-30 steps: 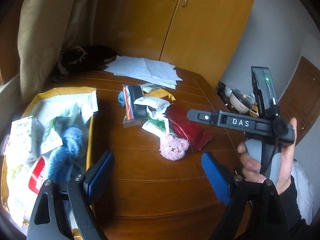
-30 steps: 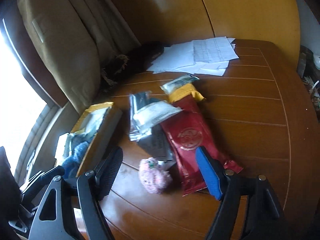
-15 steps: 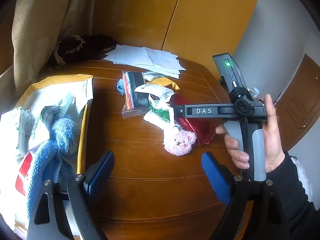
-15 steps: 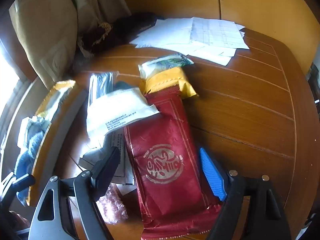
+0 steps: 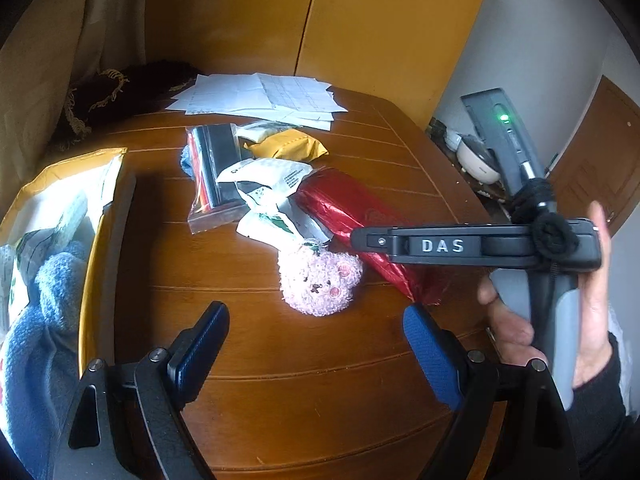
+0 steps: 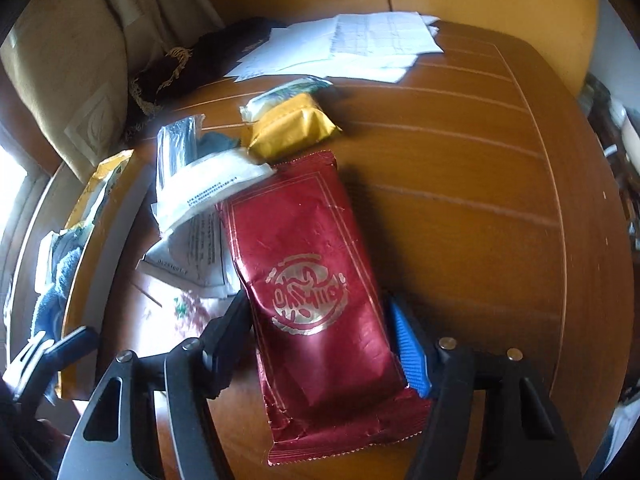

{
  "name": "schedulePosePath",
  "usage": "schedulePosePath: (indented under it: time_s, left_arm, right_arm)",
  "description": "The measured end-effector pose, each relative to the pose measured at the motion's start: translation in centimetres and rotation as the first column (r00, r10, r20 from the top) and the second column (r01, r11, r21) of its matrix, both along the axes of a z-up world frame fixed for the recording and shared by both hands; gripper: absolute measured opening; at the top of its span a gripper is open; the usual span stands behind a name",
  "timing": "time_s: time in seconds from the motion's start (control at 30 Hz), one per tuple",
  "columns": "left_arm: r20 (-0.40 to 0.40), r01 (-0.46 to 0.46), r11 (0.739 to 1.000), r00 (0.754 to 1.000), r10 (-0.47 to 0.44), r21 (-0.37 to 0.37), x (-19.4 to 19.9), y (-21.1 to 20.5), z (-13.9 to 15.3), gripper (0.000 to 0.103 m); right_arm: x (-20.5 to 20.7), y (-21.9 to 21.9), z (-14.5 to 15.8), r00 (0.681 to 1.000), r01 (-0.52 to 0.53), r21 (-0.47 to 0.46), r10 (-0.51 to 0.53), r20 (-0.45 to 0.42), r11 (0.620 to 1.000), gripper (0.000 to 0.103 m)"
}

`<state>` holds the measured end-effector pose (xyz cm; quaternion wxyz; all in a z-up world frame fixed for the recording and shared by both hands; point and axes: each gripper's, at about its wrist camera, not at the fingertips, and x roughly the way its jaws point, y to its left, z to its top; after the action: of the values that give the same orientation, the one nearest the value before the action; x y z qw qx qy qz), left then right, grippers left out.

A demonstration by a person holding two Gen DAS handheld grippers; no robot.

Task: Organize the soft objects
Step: 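Grasp the pink plush bear with the left gripper while the right grasps the red foil bag, then carry the pink bear and red foil bag into the tray and release both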

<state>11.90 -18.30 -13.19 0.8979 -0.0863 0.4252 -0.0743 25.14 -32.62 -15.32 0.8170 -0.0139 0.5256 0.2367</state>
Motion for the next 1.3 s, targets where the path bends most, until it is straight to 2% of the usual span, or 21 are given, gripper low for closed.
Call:
schedulePosePath:
  time_s: [0.07,0.13,0.2,0.23,0.3,0.33,0.43,0.6,0.77,1.0,1.13,1.3]
  left_arm:
    - [0.019,0.007,1.000,1.000,-0.007,0.026,1.1,-0.7,-0.6,0.091]
    - [-0.014,0.007,0.999,1.000,-0.006,0.041,2.4,-1.1,-1.7,0.090]
    - [-0.053,0.006,1.000,0.999,-0.005,0.012,3.6,-1.0,-2.8,0.080]
    - [-0.069,-0.007,1.000,0.998,0.008,0.016,4.0,-0.9,-3.3,0.071]
    - [-0.022,-0.016,0.998,1.000,0.018,0.058,3.8,-1.2,-3.2,0.060]
    - [-0.034,-0.015,0.998,0.999,0.016,0.056,3.8,-1.2,-3.4,0.047]
    - [-0.027,-0.018,1.000,0.999,0.019,0.020,3.0,-0.6,-3.1,0.044]
    - [-0.003,-0.025,1.000,1.000,0.025,-0.001,0.5,0.3,-2.1,0.043]
    - [-0.011,-0.014,0.997,1.000,0.013,-0.080,-1.9,1.3,-0.9,0.043]
    - [0.059,-0.029,0.989,0.998,0.038,-0.144,-5.5,4.0,2.9,0.043]
    - [0.078,-0.056,0.986,0.995,0.069,-0.158,-7.1,6.9,5.1,0.043]
    - [0.123,-0.125,0.977,0.981,0.147,-0.173,-8.8,12.1,7.6,0.043]
  right_arm:
    - [-0.4,-0.7,0.0,0.999,0.042,0.014,-0.042,-0.021,0.999,0.067]
    - [-0.7,-1.6,0.0,0.995,0.088,0.059,-0.085,-0.054,0.994,0.067]
    - [-0.8,-2.6,-0.1,0.988,0.129,0.112,-0.119,-0.094,0.985,0.066]
    - [-0.9,-3.0,-0.1,0.985,0.146,0.132,-0.132,-0.111,0.980,0.065]
    - [-1.4,-3.5,-0.1,0.981,0.163,0.157,-0.144,-0.127,0.974,0.065]
    - [-1.8,-3.6,-0.2,0.982,0.164,0.162,-0.144,-0.124,0.973,0.065]
    - [-2.6,-3.6,-0.3,0.983,0.164,0.170,-0.148,-0.106,0.972,0.064]
    - [-3.9,-3.9,-0.6,0.978,0.202,0.209,-0.186,-0.095,0.957,0.062]
    - [-5.4,-4.0,-0.9,0.971,0.235,0.286,-0.216,-0.099,0.929,0.056]
    - [-7.6,-3.1,0.6,0.972,0.234,0.363,-0.229,-0.059,0.902,0.051]
    - [-9.9,-1.9,2.9,0.975,0.200,0.400,-0.221,0.006,0.894,0.051]
    - [-11.4,2.9,5.7,0.991,0.063,0.423,-0.108,0.083,0.904,0.051]
